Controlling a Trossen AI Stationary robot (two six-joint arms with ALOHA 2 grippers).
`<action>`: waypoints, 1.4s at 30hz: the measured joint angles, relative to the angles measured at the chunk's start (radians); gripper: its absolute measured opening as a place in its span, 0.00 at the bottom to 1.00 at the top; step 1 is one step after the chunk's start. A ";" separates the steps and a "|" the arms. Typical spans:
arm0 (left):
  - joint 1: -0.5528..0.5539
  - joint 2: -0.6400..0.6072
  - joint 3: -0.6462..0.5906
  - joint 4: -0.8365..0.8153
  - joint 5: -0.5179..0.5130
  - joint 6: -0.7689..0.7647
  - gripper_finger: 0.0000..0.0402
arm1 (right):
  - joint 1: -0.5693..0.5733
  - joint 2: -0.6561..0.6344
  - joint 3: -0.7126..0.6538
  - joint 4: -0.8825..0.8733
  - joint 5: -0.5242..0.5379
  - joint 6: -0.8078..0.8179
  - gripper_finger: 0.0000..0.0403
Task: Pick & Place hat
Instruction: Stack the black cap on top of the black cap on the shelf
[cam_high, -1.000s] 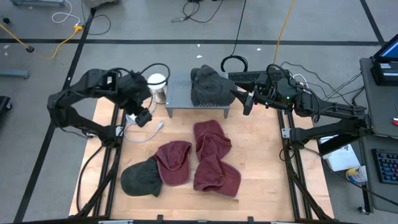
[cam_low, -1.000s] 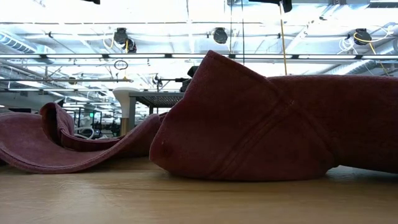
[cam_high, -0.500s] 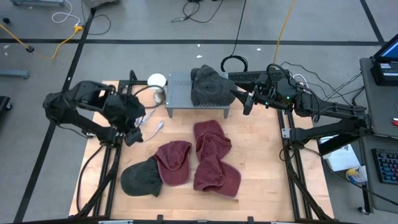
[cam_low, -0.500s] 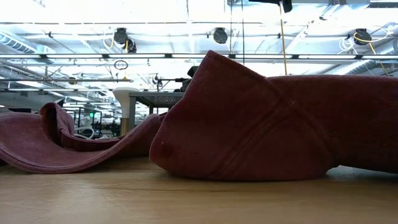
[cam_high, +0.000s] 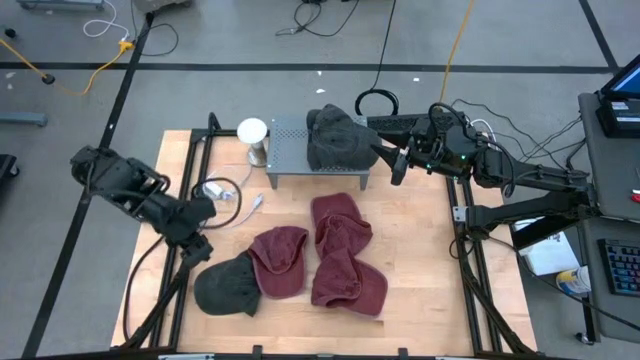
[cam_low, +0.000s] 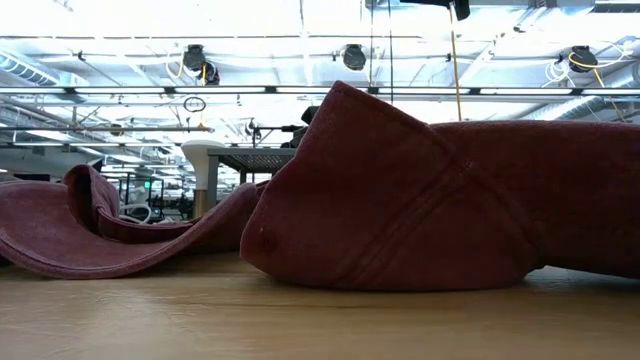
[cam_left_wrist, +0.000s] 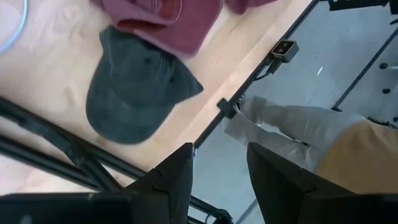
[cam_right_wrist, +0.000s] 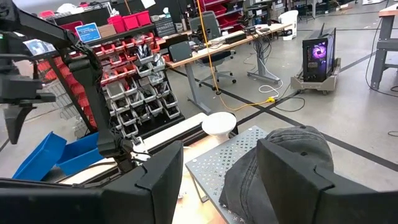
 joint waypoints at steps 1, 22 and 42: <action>-0.023 0.001 0.000 0.000 -0.009 -0.027 0.38 | 0.000 0.000 0.000 0.000 0.000 0.000 0.49; -0.248 0.260 -0.001 0.000 -0.165 -0.263 0.37 | 0.000 0.000 0.000 -0.001 -0.053 -0.022 0.49; -0.287 0.403 -0.216 0.008 -0.177 -0.459 0.62 | 0.000 0.001 0.000 -0.001 -0.053 -0.032 0.49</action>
